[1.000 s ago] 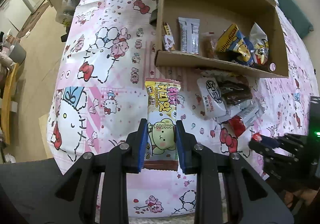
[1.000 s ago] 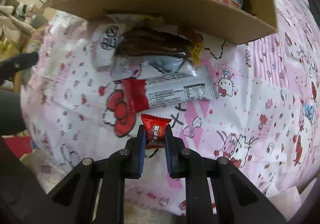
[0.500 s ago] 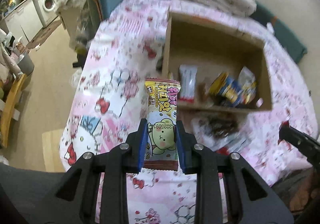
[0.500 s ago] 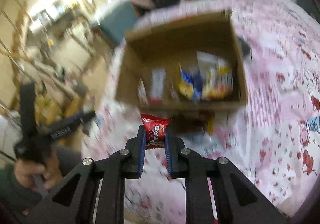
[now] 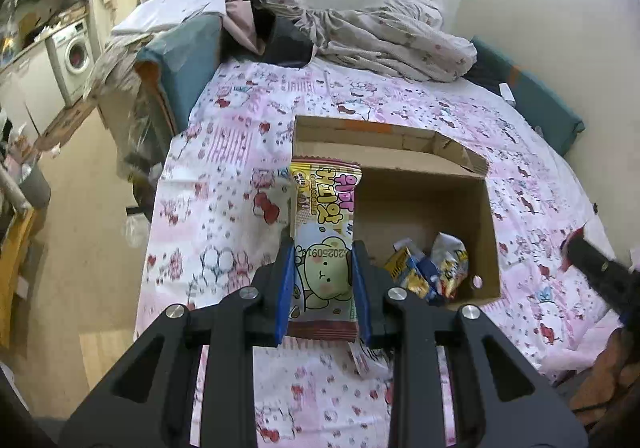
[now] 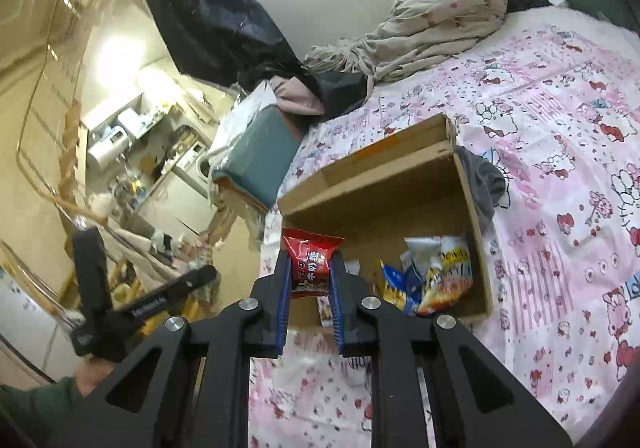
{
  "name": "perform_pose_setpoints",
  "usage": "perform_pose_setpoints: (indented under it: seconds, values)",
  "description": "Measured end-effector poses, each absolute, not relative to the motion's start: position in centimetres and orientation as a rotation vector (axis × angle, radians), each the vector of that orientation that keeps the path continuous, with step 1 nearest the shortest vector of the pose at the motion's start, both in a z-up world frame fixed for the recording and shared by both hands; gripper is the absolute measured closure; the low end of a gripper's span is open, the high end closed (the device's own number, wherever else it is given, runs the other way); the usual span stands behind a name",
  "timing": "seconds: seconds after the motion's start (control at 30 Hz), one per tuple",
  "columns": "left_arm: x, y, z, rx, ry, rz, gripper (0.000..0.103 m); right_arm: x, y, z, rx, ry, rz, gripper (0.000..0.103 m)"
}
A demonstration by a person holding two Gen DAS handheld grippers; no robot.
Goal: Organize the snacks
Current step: 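Carry both snacks over the box and open both grippers to drop them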
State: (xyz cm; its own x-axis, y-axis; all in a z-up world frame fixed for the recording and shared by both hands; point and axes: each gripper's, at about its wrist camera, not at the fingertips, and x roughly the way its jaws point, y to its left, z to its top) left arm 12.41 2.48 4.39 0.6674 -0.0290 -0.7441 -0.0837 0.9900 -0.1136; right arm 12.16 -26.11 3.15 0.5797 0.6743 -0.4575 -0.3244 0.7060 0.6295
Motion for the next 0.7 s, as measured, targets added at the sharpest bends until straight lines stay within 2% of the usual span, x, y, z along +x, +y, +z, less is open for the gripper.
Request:
perform_pose_setpoints:
  seconds: [0.2,0.53,0.7]
  values:
    - [15.2,2.0,3.0,-0.149,0.869,0.011,0.08,15.8,-25.5,2.9,0.504,0.776,0.597,0.085]
    - [17.1,0.2,-2.8,-0.161,0.952,-0.016,0.08,18.0,-22.6,-3.1,0.482,0.938,0.576,0.085]
    - [16.6,-0.3,-2.9,-0.182,0.967,-0.042,0.08,18.6,-22.3,-4.5,0.468,0.978,0.576,0.085]
